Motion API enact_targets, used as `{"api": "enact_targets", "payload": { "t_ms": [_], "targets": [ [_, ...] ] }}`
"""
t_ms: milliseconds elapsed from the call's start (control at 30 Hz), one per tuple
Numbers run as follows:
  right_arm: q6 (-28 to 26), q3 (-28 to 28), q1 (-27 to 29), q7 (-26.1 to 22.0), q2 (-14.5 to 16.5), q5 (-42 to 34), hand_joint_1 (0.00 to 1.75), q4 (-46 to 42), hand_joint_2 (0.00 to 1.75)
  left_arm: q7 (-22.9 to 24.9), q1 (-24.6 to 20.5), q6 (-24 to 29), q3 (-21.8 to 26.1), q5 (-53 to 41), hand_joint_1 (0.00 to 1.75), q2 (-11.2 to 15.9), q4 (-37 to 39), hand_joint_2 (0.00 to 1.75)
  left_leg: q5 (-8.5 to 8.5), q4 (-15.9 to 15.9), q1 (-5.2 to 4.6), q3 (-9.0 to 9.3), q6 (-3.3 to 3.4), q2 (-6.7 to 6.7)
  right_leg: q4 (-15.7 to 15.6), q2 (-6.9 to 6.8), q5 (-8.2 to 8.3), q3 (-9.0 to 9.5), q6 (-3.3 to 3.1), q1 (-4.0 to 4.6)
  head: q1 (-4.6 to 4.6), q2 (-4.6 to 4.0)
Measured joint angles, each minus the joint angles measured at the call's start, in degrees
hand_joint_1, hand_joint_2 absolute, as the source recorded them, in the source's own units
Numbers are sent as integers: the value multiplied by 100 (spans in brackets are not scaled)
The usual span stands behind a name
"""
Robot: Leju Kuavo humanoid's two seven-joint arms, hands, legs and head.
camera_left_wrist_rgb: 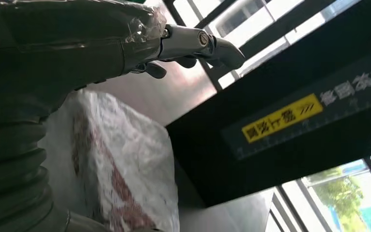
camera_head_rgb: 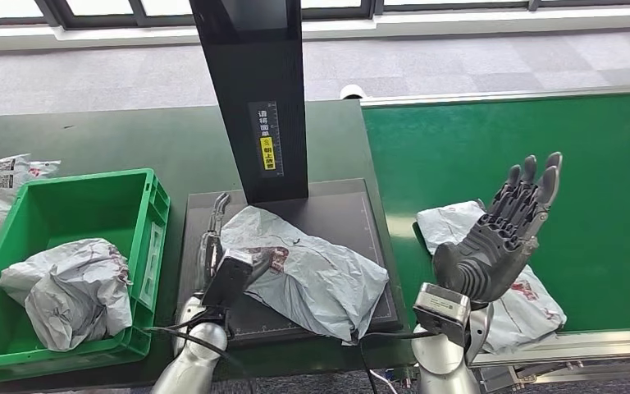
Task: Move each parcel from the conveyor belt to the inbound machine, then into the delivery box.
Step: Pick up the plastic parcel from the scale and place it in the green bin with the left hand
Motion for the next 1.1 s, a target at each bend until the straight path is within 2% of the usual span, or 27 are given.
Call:
{"api": "enact_targets", "payload": {
  "t_ms": [233, 467, 567, 600, 700, 733, 867, 1000, 1100],
  "targets": [
    [4, 0, -15, 2, 0, 20, 0, 125, 175, 71, -302, -25, -464, 322, 0, -78, 885, 175, 0, -1, 1, -6, 0, -2, 0, 0, -1, -3, 0, 1, 0, 0],
    [4, 0, -42, 2, 0, 48, 0, 361, 175, -229, -403, -862, -884, 753, 0, -102, 1194, 175, 0, -1, 1, -8, 0, -3, 0, -1, -1, -3, 0, 0, 1, 0],
    [4, 0, -52, 2, 0, 61, 0, 447, 175, -116, -434, -996, -968, 672, 0, -108, 1285, 175, 0, -1, 1, -8, 0, -4, 0, -2, -1, -3, 0, 0, 1, 0],
    [3, 0, -54, 2, 0, 68, 0, 469, 175, -4, -453, -999, -994, 583, 7, -110, 1337, 175, 0, -1, 1, -8, 0, -4, 0, -2, -1, -3, 0, 0, 1, 0],
    [2, 0, -59, 2, 0, 86, 0, 514, 175, 370, -524, -974, -1090, 258, 134, -120, 1535, 175, 0, -1, 1, -8, 0, -5, 0, -3, -1, -3, 0, 0, 1, 0],
    [2, 0, -59, 2, 0, 87, 0, 525, 175, 480, -550, -966, -1119, 155, 171, -125, 1606, 175, 0, -1, 1, -8, 0, -5, 0, -3, -1, -3, 0, 0, 1, 0],
    [2, -2, -63, 2, 0, 78, 0, 561, 175, 984, -695, -801, -1254, -334, 175, -137, 1882, 175, 0, -1, 1, -8, 0, -6, 0, -4, -1, -2, 0, 0, 1, 0],
    [2, -2, -67, 2, 0, 65, 0, 588, 175, 1958, -904, -333, -1561, -1250, 175, -146, 2161, 175, 0, -1, 1, -4, 1, -6, 0, -4, -1, 4, 1, 0, 1, 0],
    [2, -2, -68, 2, 0, 55, 0, 601, 175, 2269, -1010, -201, -1734, -1522, 175, -147, 2286, 175, 0, -1, 1, 1, 1, -6, 0, -3, -1, 8, 1, 0, 1, 0]
  ]
}}
